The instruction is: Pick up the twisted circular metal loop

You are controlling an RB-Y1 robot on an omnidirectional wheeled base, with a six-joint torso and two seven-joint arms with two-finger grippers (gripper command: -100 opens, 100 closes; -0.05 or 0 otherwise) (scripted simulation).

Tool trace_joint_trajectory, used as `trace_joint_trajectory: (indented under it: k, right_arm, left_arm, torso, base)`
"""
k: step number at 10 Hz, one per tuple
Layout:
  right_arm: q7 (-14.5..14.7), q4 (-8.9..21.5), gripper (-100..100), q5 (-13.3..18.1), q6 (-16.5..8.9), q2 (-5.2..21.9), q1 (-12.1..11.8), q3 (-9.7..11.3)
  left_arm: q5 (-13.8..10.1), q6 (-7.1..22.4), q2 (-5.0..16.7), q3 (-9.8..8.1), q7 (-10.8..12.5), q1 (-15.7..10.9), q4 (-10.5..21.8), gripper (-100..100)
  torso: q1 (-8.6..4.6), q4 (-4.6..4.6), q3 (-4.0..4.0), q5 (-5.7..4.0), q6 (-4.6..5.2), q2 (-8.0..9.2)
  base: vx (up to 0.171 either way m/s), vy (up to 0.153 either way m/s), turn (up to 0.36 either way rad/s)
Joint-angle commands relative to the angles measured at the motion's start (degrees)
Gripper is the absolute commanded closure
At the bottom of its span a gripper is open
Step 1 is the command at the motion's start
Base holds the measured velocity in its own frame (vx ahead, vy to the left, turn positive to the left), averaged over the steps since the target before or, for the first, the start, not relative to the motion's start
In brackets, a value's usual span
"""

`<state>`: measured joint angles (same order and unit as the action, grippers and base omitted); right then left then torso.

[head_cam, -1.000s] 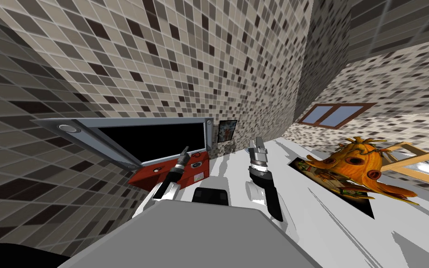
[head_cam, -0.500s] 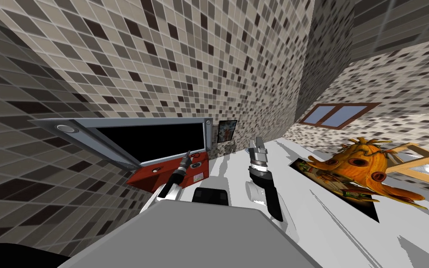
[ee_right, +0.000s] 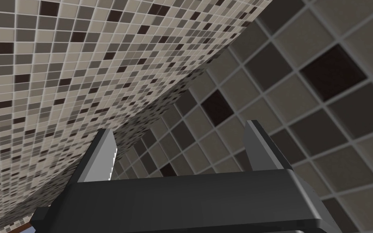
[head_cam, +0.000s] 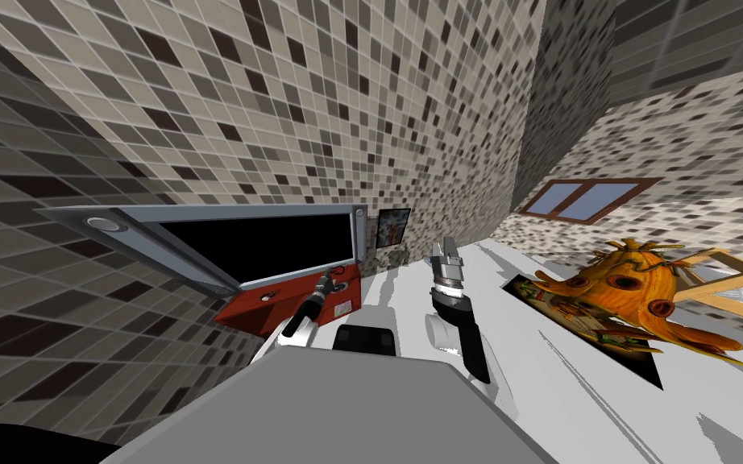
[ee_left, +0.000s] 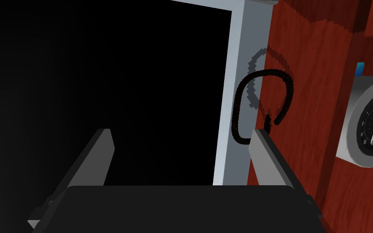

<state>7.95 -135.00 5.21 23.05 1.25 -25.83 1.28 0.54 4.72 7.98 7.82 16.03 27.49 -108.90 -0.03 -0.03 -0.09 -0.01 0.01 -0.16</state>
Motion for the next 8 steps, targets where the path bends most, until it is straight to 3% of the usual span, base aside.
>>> trace_joint_trajectory:
  k: [1,8]
  right_arm:
    - [0.0,0.0,0,0.0,0.0,0.0,0.0,0.0]
    - [0.0,0.0,0,0.0,0.0,0.0,0.0,0.0]
  left_arm:
    - [-0.76,2.39,0.09,-0.08,0.43,-1.16,1.96,-100]
    - [-4.47,8.83,0.39,-1.38,0.73,-7.04,10.32,-100]
  torso:
    - [0.0,0.0,0.0,0.0,0.0,0.0]
    - [0.13,-0.02,-0.05,0.02,0.0,-0.08]
  base:
    - [0.041,-0.004,-0.013]
    - [0.05,0.02,-0.022]
